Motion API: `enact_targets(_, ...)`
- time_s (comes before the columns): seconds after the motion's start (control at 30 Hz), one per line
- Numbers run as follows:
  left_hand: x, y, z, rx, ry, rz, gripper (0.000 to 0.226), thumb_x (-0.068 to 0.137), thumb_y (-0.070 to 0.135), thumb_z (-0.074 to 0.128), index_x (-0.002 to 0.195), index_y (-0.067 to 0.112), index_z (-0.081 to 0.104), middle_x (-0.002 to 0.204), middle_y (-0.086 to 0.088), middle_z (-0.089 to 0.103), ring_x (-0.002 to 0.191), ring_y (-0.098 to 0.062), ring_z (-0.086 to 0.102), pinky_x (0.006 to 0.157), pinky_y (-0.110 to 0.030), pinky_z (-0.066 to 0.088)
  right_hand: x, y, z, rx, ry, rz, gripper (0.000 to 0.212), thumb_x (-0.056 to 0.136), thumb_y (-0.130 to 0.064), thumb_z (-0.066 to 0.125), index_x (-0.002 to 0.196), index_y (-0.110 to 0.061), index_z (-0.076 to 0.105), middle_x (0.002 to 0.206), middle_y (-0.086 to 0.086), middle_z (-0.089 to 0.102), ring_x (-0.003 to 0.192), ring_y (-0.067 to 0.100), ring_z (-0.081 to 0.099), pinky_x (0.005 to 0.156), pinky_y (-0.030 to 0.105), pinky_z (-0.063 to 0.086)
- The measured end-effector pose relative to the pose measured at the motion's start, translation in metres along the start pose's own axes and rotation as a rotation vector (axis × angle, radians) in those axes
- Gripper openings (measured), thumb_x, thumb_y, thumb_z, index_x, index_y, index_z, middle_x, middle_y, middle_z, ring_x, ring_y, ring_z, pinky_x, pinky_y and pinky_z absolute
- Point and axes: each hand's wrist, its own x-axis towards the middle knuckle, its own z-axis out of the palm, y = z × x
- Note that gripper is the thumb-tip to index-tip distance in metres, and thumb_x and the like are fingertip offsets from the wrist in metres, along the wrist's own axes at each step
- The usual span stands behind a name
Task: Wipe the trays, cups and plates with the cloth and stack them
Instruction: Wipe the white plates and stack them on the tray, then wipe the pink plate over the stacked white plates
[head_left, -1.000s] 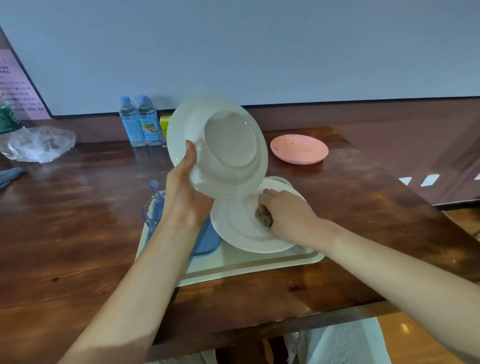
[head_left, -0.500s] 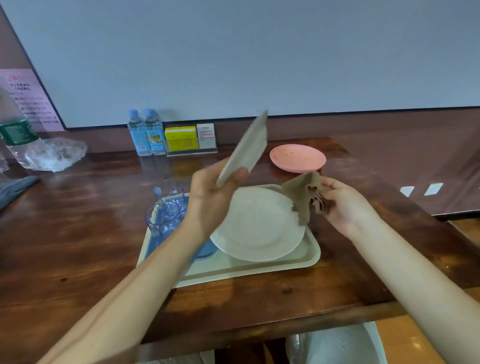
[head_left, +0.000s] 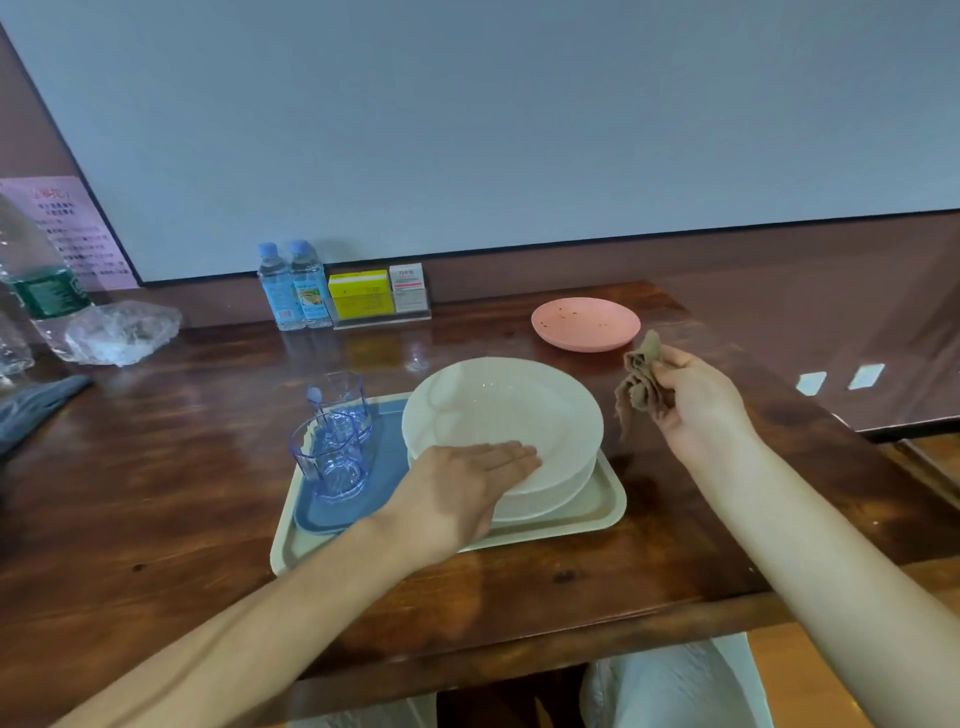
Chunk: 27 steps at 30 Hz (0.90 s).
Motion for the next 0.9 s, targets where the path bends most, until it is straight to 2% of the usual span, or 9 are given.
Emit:
enact_targets(0.17,-0.004,0.003,0.004,-0.076,-0.036,-0.026,0.076,0.062,-0.008,0.088,0.133,0.013,0.075,0.133,-0.001,0.076,0.120,-0.017,0.074,0.087,-0.034,0.066,0.001,-0.002,0.002,0.069,-0.066,-0.014,0.030,0.104,0.005,0.047,0.119,-0.010,0.068,0.110,0.017,0.074,0.080,0.030,0.074,0.052,0.026,0.055)
enact_targets(0.3,-0.002,0.003,0.004,-0.120,-0.047,-0.095,0.067,0.067,-0.007,0.086,0.130,0.016,0.078,0.128,0.001,0.078,0.115,-0.017,0.076,0.095,-0.031,0.059,0.002,0.003,0.006,0.096,-0.090,0.004,0.035,0.104,0.005,0.047,0.130,-0.008,0.066,0.118,0.018,0.074,0.099,0.034,0.071,0.057,0.028,0.056)
enact_targets(0.37,-0.002,0.000,0.003,-0.172,-0.067,-0.104,0.057,0.079,-0.002,0.072,0.133,0.015,0.076,0.132,0.000,0.076,0.122,-0.020,0.073,0.106,-0.034,0.053,0.003,0.006,0.009,0.117,-0.104,0.015,0.033,0.104,0.004,0.046,0.125,-0.009,0.067,0.119,0.018,0.073,0.102,0.034,0.069,0.063,0.030,0.056)
enact_targets(0.47,-0.003,-0.003,-0.004,-0.268,-0.139,-0.151,0.047,0.102,0.030,0.051,0.144,0.021,0.069,0.145,0.006,0.068,0.138,-0.014,0.061,0.121,-0.028,0.041,0.004,0.008,0.012,0.157,-0.133,0.043,0.032,0.105,0.004,0.044,0.123,-0.009,0.067,0.117,0.018,0.072,0.094,0.033,0.069,0.068,0.036,0.057)
enact_targets(0.57,-0.003,-0.004,-0.011,-0.268,-0.328,-0.172,0.065,0.104,0.067,0.042,0.155,0.029,0.057,0.159,0.011,0.054,0.150,-0.008,0.047,0.126,-0.028,0.035,0.011,0.012,0.016,0.215,-0.145,0.078,0.033,0.105,0.004,0.044,0.125,-0.008,0.068,0.120,0.019,0.072,0.090,0.031,0.069,0.070,0.038,0.058)
enact_targets(0.63,-0.002,-0.004,-0.014,-0.222,-0.420,-0.145,0.075,0.101,0.076,0.039,0.160,0.031,0.049,0.166,0.012,0.046,0.155,-0.008,0.039,0.129,-0.026,0.028,0.017,0.013,0.020,0.259,-0.134,0.109,0.033,0.106,0.004,0.042,0.119,-0.009,0.069,0.115,0.017,0.072,0.085,0.027,0.070,0.066,0.035,0.058)
enact_targets(0.7,-0.001,-0.003,-0.017,-0.204,-0.458,-0.152,0.078,0.100,0.079,0.036,0.163,0.034,0.043,0.169,0.014,0.041,0.157,-0.007,0.034,0.128,-0.023,0.021,0.022,0.011,0.024,0.312,-0.136,0.133,0.035,0.107,0.005,0.041,0.126,-0.007,0.067,0.106,0.012,0.072,0.078,0.022,0.070,0.058,0.029,0.058)
enact_targets(0.8,0.014,-0.001,-0.026,-0.225,-0.478,-0.208,0.082,0.096,0.086,0.027,0.160,0.039,0.046,0.165,0.017,0.047,0.152,-0.006,0.040,0.128,-0.027,0.026,0.036,0.005,0.025,0.402,-0.112,0.167,0.032,0.108,0.002,0.043,0.120,-0.008,0.070,0.111,0.014,0.069,0.085,0.023,0.072,0.060,0.033,0.060)
enact_targets(0.9,0.057,-0.004,-0.029,-0.175,-0.410,-0.294,0.075,0.098,0.084,0.026,0.154,0.041,0.053,0.150,0.017,0.062,0.136,-0.008,0.055,0.118,-0.033,0.042,0.059,0.003,0.023,0.541,-0.055,0.151,0.028,0.108,-0.001,0.046,0.107,-0.012,0.072,0.117,0.015,0.068,0.096,0.025,0.069,0.066,0.034,0.060)
